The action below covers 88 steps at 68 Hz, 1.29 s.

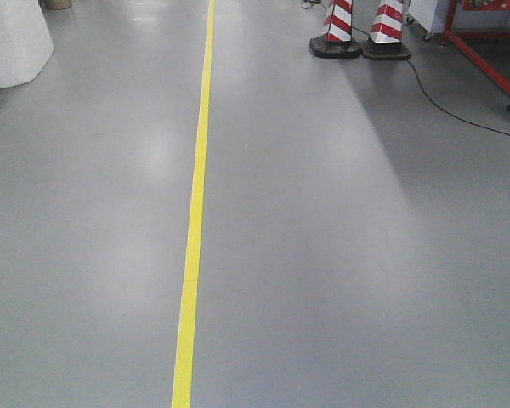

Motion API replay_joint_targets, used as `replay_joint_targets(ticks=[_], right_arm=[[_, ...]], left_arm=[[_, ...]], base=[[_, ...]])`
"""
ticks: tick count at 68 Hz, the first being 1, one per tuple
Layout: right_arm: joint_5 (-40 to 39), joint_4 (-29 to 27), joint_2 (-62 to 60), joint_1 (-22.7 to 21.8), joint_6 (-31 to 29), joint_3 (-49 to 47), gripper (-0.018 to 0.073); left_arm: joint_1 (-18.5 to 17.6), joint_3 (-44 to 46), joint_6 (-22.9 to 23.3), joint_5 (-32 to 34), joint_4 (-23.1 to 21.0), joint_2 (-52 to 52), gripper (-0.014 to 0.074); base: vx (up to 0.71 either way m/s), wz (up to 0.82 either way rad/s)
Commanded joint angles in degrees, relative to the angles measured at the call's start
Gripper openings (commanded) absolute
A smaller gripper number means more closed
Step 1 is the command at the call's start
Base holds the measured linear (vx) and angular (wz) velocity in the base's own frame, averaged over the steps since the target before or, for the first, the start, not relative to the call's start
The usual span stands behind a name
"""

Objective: Move and align brake pads A on conveyor
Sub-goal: 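Drive away from the steel table holding both pads, then drive along the yellow floor line past the striped cones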

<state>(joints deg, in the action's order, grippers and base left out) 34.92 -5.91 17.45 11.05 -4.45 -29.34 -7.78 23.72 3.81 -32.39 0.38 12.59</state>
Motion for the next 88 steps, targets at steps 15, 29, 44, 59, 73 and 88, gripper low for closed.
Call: replay_joint_targets(ticks=[15,29,44,59,73,88], right_arm=[[-5.7,0.1,0.6,-0.2,0.0,-1.8,-0.0007],[-5.7,0.1,0.6,-0.2,0.0,-1.8,-0.0007],[-5.7,0.1,0.6,-0.2,0.0,-1.8,-0.0007],[-5.7,0.1,0.6,-0.2,0.0,-1.8,-0.0007],[-5.7,0.1,0.6,-0.2,0.0,-1.8,-0.0007],[-5.7,0.1,0.6,-0.2,0.0,-1.8,-0.0007]], left_arm=[[-0.1,1.5,0.1,5.7,-0.4,0.6,-0.0006],[-0.1,1.5,0.1,5.7,-0.4,0.6,-0.0006],[-0.1,1.5,0.1,5.7,-0.4,0.6,-0.0006],[-0.1,1.5,0.1,5.7,-0.4,0.6,-0.0006],[-0.1,1.5,0.1,5.7,-0.4,0.6,-0.0006],[-0.1,1.5,0.1,5.7,-0.4,0.6,-0.0006]], base=[[0.59,-0.01],[0.62,0.05],[0.62,0.09],[0.62,0.07],[0.65,0.04],[0.68,-0.05]])
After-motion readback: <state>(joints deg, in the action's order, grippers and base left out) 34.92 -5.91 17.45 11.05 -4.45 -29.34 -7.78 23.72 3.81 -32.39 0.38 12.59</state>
